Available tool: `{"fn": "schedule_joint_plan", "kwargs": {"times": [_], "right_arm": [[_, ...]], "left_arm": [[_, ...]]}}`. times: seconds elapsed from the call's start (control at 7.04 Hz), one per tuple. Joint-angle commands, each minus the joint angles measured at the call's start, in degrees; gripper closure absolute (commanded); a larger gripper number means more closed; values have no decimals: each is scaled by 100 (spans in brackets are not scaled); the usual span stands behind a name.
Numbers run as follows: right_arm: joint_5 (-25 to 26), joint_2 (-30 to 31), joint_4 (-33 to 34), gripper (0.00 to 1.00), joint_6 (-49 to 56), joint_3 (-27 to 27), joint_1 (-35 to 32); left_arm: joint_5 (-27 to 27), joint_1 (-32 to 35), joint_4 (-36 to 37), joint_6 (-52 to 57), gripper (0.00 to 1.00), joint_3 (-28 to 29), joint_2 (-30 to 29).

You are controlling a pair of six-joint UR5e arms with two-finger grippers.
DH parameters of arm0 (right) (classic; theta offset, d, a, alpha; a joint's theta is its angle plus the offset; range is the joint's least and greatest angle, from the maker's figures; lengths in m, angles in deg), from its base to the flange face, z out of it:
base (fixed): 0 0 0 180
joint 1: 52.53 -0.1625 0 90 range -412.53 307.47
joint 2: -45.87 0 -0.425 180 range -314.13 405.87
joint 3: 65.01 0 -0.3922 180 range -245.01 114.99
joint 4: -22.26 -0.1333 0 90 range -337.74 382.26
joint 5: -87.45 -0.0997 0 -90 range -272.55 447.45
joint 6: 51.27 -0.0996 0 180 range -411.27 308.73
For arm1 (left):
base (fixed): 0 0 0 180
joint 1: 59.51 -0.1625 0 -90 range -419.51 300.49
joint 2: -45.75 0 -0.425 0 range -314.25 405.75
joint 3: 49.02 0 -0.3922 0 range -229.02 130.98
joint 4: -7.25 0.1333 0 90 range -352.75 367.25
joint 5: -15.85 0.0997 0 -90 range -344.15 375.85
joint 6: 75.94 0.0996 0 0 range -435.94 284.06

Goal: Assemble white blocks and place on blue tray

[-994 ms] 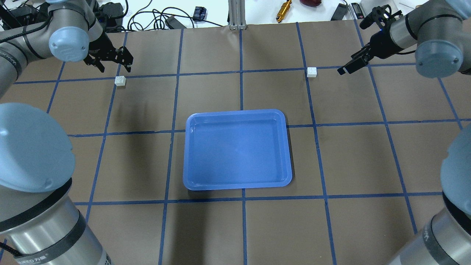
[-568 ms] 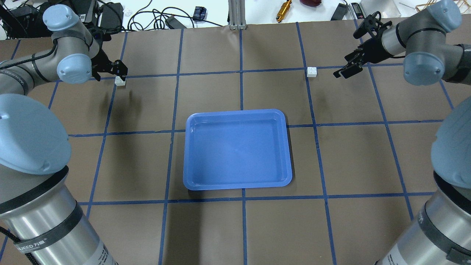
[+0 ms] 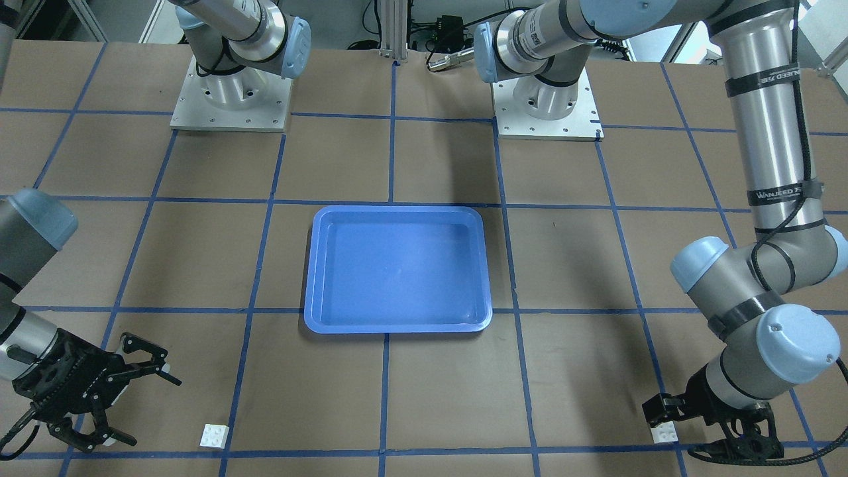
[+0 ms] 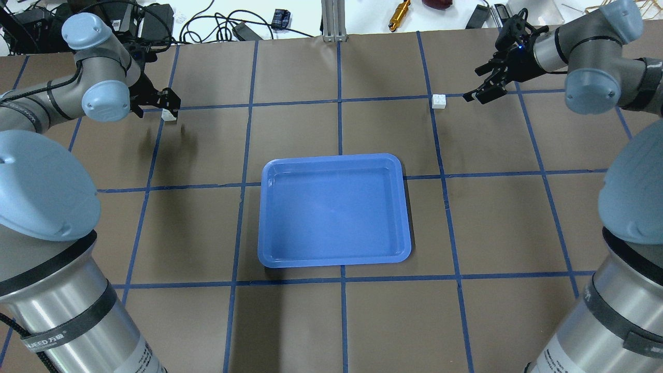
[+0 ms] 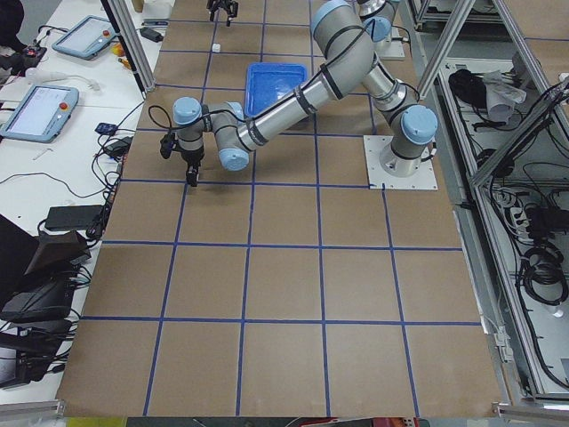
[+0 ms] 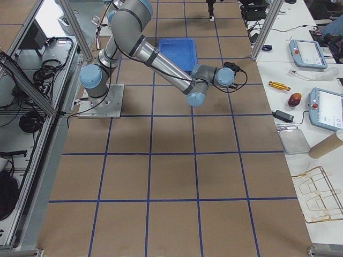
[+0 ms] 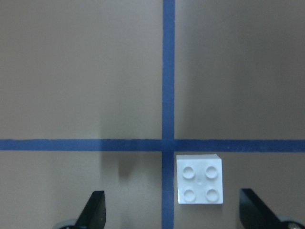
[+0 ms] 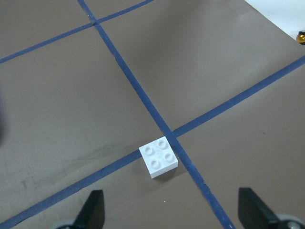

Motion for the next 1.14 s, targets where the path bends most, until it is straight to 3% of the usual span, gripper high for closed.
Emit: {"fn": "schedule_joint_plan", "kwargs": {"times": [0.0,0.28,0.85,0.99], "right_arm": [[-46,-321,-30,1,256,-294,0],[-46,-323,-30,0,283,-322,-105],[-55,-638,-109,1,1083,-357,-193],[-55,-752,-179,1,1083,-453,-245]], "left_arm": [[-21,11,-239,187,3,174,-195],[-21,107,-834,198,7,683,-284],[-249,116,-767,145,18,729,-381],[-241,116,-767,145,25,729,-381]]}}
